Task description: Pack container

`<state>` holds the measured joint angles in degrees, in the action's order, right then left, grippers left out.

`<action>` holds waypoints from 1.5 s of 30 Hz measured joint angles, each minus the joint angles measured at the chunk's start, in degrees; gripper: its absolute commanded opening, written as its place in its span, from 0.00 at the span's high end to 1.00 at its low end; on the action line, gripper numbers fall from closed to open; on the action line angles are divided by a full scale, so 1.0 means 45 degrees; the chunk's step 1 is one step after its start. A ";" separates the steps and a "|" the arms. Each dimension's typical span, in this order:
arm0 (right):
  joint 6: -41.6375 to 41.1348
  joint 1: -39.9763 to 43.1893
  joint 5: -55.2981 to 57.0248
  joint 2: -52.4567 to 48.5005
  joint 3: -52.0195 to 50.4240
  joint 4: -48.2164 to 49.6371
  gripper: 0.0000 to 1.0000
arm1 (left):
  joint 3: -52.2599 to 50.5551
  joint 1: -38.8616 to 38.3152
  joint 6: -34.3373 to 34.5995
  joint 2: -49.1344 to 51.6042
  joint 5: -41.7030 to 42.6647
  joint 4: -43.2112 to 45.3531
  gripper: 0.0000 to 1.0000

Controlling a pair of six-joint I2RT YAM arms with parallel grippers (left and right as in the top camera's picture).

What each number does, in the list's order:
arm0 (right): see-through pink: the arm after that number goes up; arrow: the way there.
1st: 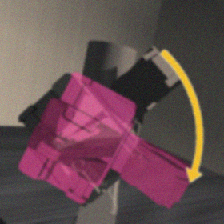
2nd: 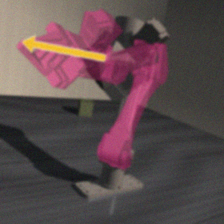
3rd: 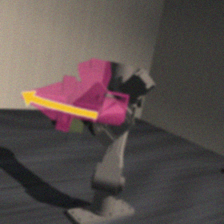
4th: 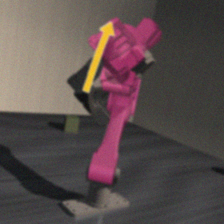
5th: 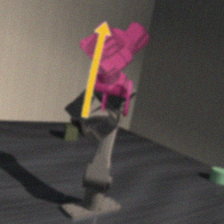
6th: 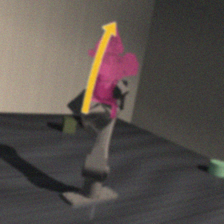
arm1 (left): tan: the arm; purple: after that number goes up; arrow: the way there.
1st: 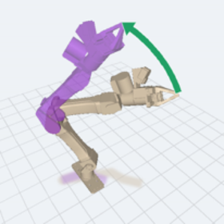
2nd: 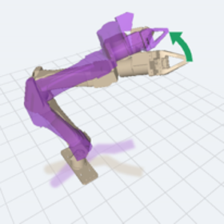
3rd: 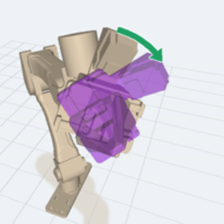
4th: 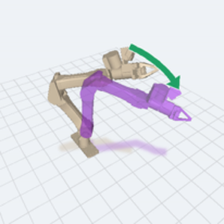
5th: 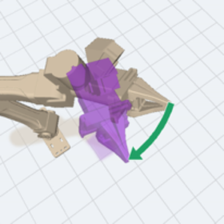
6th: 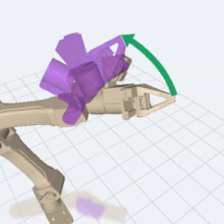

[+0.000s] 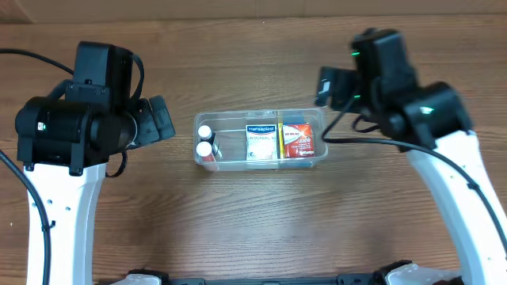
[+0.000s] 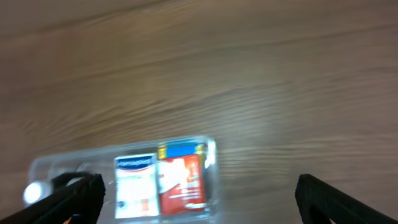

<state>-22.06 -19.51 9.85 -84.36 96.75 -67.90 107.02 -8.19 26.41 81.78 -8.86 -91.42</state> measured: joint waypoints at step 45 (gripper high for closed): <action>0.1331 0.2118 -0.1064 1.5251 -1.3328 0.4337 0.00 | -1.3206 -0.2521 0.4590 -1.1647 -0.1812 0.3929 0.00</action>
<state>-16.08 -9.98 5.06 -15.73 36.77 -48.38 47.59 -19.53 47.07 29.36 -17.02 -73.73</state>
